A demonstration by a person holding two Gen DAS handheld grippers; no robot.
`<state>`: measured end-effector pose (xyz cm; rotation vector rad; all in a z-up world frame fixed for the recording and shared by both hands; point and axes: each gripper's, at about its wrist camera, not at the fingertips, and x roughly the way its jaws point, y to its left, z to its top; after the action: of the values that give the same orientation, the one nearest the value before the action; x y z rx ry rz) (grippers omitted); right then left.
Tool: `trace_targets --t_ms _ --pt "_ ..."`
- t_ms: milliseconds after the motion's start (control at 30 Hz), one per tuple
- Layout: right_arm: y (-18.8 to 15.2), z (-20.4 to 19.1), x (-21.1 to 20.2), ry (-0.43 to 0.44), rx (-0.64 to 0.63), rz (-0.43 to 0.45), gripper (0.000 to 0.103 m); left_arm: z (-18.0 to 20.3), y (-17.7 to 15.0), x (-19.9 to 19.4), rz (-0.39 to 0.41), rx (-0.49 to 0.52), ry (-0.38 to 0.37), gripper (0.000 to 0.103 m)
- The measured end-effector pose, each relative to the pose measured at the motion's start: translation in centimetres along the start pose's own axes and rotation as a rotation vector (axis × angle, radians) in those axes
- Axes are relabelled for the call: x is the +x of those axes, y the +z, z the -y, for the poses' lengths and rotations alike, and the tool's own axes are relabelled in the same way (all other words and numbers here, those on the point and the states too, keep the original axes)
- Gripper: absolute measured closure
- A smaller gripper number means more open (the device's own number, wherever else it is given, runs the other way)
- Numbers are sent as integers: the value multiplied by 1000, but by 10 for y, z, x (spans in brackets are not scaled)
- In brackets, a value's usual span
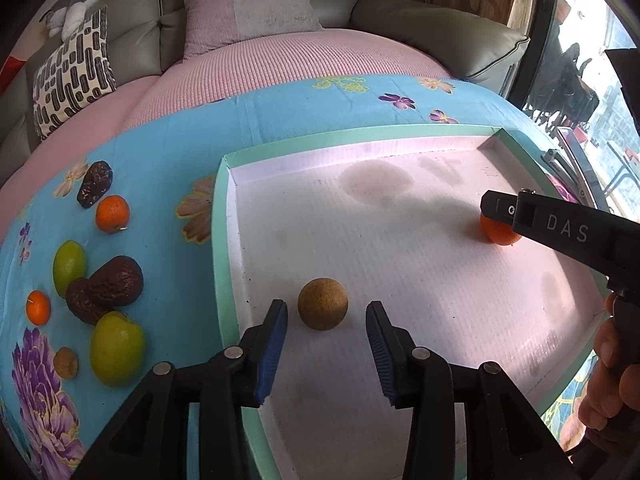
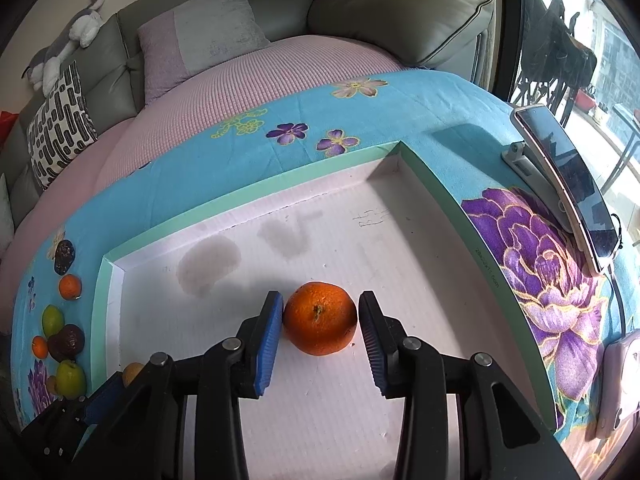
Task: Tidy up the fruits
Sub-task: 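Lower both held fruits into the white tray and open both tools, then move both open tools back toward the remaining fruits on the bedspread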
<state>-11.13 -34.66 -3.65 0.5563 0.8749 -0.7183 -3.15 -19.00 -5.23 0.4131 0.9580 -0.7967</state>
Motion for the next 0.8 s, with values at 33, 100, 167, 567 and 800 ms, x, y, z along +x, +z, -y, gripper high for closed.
trace_targets --t_ms 33,100,167,567,800 --pt "0 0 0 -2 -2 1 57 0 0 -2 6 2 3 52" --pt "0 -1 -1 -8 -5 7 51 1 2 -5 17 10 12 49" --pt "0 0 -2 -12 -7 14 32 0 3 -8 30 12 23 35" --pt "1 -5 -5 -1 -52 53 14 -19 13 -26 120 -27 102 0" --pt "0 -12 -9 9 -91 90 9 -58 13 -23 103 -179 159 0"
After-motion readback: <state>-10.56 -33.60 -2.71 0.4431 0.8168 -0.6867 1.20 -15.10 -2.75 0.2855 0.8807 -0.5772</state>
